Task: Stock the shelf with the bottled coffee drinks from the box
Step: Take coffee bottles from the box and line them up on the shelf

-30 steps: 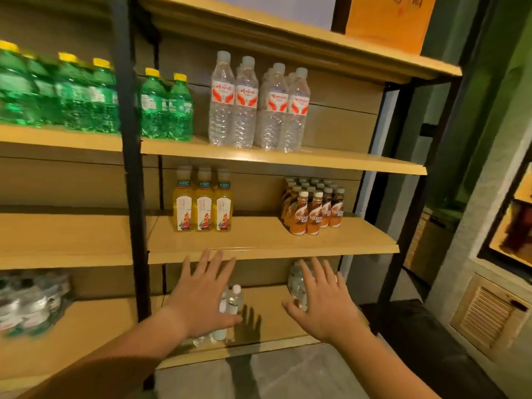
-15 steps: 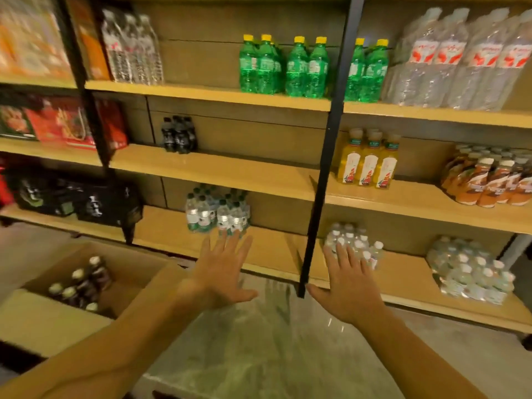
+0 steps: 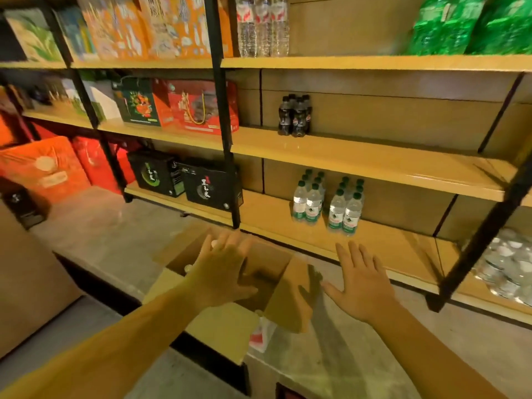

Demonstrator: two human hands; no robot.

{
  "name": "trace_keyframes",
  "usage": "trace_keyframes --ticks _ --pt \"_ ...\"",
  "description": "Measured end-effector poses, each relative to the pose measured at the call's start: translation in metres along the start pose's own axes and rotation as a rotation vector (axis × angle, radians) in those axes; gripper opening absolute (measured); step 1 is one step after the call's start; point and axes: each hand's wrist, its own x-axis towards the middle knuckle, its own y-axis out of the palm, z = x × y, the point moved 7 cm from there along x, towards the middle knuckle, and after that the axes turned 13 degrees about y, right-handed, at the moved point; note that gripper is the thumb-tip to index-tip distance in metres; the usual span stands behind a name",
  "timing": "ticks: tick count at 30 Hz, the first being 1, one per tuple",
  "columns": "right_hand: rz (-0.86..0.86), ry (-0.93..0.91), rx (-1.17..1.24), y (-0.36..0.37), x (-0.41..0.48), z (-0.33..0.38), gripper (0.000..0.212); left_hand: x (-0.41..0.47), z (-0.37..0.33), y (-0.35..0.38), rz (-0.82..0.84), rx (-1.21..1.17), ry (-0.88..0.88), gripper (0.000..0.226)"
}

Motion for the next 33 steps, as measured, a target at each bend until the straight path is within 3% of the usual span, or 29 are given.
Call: trace_keyframes --ticks 11,19,29,33 --pt "0.126 -0.208 0.125 0.078 0.096 0.162 0.088 -0.004 0.176 0.115 0.057 -0.117 -0.212 0.109" --pt "0.271 -0.279 0.051 0.141 0.173 0.251 0.095 0.012 0.222 0.197 0.17 -0.378 -0.428 0.112" --pt "0.472 -0.268 0.089 0.225 0.236 0.297 0.092 0.049 0.192 0.293 -0.143 -1.247 -1.08 0.105" --pt "0.5 -0.343 0.179 0.249 0.257 0.311 0.092 0.062 0.19 0.309 -0.249 -1.226 -1.238 0.107"
